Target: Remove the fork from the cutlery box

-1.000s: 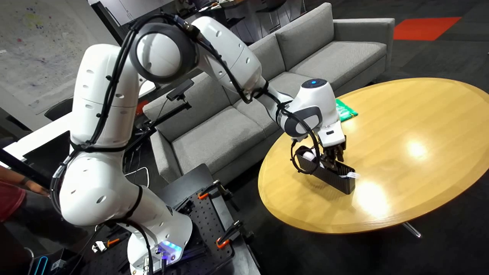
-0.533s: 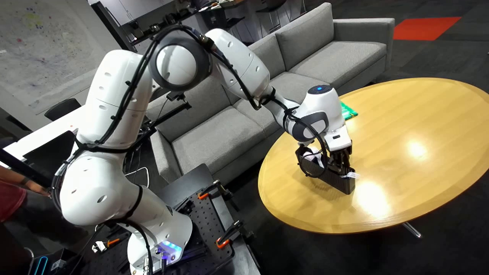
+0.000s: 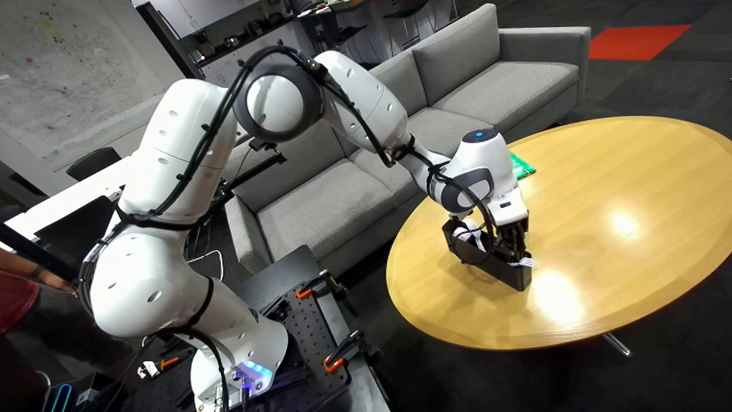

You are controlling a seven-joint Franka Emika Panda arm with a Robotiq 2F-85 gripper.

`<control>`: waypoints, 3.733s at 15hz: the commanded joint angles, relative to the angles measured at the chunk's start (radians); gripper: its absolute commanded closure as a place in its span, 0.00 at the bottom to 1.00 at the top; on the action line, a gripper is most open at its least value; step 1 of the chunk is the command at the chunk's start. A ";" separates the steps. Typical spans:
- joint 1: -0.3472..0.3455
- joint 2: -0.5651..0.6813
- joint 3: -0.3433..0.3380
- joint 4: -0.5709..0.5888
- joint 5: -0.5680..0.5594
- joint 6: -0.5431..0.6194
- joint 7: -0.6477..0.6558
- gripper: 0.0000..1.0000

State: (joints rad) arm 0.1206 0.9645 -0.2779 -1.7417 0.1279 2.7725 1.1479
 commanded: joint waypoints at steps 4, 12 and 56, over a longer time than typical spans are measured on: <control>0.030 0.018 -0.032 0.010 0.004 0.003 0.036 0.67; 0.025 0.038 -0.027 0.022 0.006 -0.005 0.033 0.69; 0.300 -0.473 -0.311 -0.568 -0.207 0.100 0.080 0.94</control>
State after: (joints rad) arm 0.4545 0.6411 -0.6235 -2.1740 -0.0450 2.8671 1.2956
